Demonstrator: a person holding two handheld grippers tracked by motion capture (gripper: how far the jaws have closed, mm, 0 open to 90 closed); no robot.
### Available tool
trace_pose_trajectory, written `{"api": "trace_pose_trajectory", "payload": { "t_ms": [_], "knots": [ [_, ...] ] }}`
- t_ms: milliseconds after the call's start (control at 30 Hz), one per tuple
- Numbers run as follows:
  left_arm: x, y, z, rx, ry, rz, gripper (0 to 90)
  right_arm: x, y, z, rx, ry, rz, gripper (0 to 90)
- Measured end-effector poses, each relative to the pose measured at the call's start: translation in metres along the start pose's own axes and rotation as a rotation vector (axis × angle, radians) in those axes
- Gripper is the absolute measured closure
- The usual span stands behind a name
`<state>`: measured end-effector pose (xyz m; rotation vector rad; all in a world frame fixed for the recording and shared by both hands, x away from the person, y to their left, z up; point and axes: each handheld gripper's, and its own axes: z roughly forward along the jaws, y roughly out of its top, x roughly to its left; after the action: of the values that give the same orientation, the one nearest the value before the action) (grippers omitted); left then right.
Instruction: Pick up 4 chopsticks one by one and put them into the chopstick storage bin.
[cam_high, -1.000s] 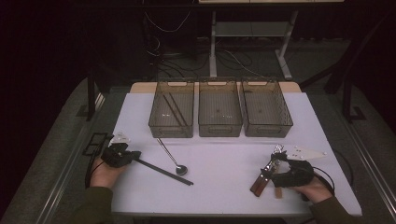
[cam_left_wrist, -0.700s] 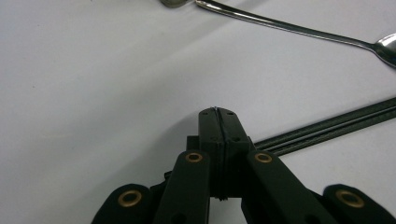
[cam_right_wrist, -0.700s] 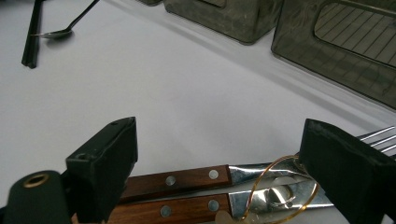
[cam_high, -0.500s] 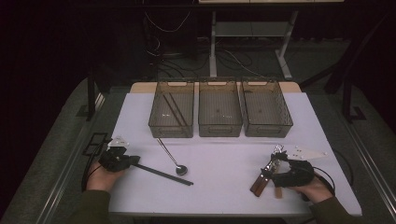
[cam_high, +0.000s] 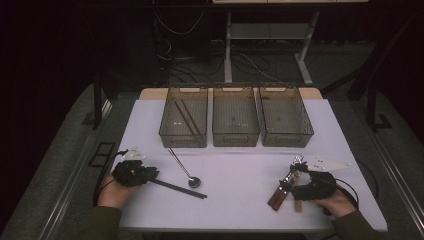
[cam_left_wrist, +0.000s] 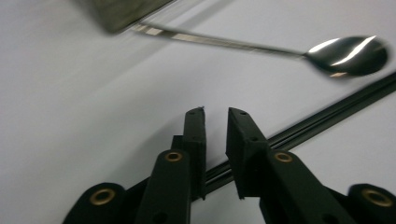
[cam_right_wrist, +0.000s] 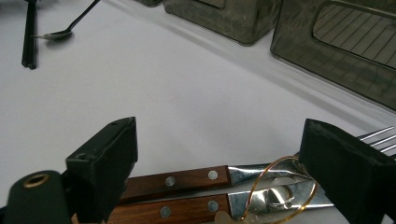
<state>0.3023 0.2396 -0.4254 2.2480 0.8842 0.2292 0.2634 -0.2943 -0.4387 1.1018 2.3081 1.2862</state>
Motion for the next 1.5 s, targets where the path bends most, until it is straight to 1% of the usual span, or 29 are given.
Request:
{"api": "trace_pose_trajectory", "payload": {
  "t_ms": [33, 100, 167, 233, 300, 367, 433, 533, 567, 633, 767, 833, 900, 967, 1033, 1067, 1167, 1300, 1467, 1500],
  "knots": [
    [-0.005, 0.003, 0.001, -0.007, -0.020, 0.008, 72.6, 0.000, 0.000, 0.000, 0.000, 0.001, 0.000, 12.0],
    [-0.014, 0.008, 0.005, -0.028, -0.069, 0.042, 69.1, 0.000, 0.000, 0.000, 0.000, 0.002, -0.001, 12.0],
    [-0.023, 0.012, 0.008, -0.035, -0.111, 0.068, 65.8, 0.000, 0.000, 0.000, -0.001, 0.002, -0.001, 12.0],
    [-0.031, 0.015, 0.012, -0.033, -0.139, 0.092, 65.2, 0.000, 0.000, 0.000, -0.001, 0.002, -0.002, 12.0],
    [-0.037, 0.017, 0.015, -0.035, -0.169, 0.104, 63.9, 0.000, 0.000, 0.000, 0.001, 0.003, -0.001, 12.0],
    [-0.041, 0.018, 0.018, -0.028, -0.185, 0.125, 63.8, 0.000, 0.000, 0.000, 0.002, 0.003, -0.001, 12.0],
    [-0.044, 0.018, 0.022, -0.023, -0.209, 0.138, 63.5, 0.001, 0.000, 0.000, 0.001, 0.004, -0.001, 12.0],
    [-0.048, 0.017, 0.028, 0.007, -0.217, 0.167, 61.7, 0.000, 0.000, 0.001, 0.001, 0.003, -0.002, 12.0],
    [-0.048, 0.017, 0.030, 0.008, -0.221, 0.173, 60.7, 0.001, 0.000, 0.001, 0.001, 0.004, -0.001, 12.0],
    [-0.050, 0.017, 0.032, 0.024, -0.217, 0.198, 59.7, 0.001, 0.000, 0.001, 0.002, 0.005, -0.004, 12.0],
    [-0.053, 0.016, 0.038, 0.048, -0.212, 0.211, 59.5, 0.001, 0.000, 0.001, 0.002, 0.006, -0.005, 12.0],
    [-0.052, 0.016, 0.040, 0.061, -0.210, 0.224, 59.5, 0.001, 0.000, 0.001, 0.003, 0.007, -0.004, 12.0],
    [-0.053, 0.016, 0.040, 0.059, -0.209, 0.228, 59.8, 0.001, 0.000, 0.001, 0.002, 0.007, -0.004, 12.0],
    [-0.052, 0.016, 0.039, 0.064, -0.206, 0.241, 60.4, 0.001, 0.000, 0.001, 0.003, 0.007, -0.003, 12.0],
    [-0.054, 0.016, 0.040, 0.059, -0.196, 0.240, 62.0, 0.001, 0.000, 0.001, 0.003, 0.008, -0.002, 12.0],
    [-0.054, 0.016, 0.039, 0.063, -0.194, 0.249, 63.2, 0.001, 0.000, 0.002, 0.004, 0.008, -0.002, 12.0],
    [-0.054, 0.016, 0.039, 0.064, -0.197, 0.253, 65.2, 0.001, 0.000, 0.002, 0.004, 0.008, -0.003, 12.0],
    [-0.055, 0.016, 0.039, 0.064, -0.221, 0.252, 68.4, 0.001, 0.000, 0.002, 0.004, 0.008, -0.002, 12.0],
    [-0.055, 0.016, 0.038, 0.064, -0.238, 0.253, 71.3, 0.001, 0.000, 0.002, 0.004, 0.007, -0.003, 12.0],
    [-0.055, 0.016, 0.038, 0.068, -0.243, 0.260, 71.7, 0.001, 0.000, 0.002, 0.004, 0.007, -0.003, 12.0]
  ]
}}
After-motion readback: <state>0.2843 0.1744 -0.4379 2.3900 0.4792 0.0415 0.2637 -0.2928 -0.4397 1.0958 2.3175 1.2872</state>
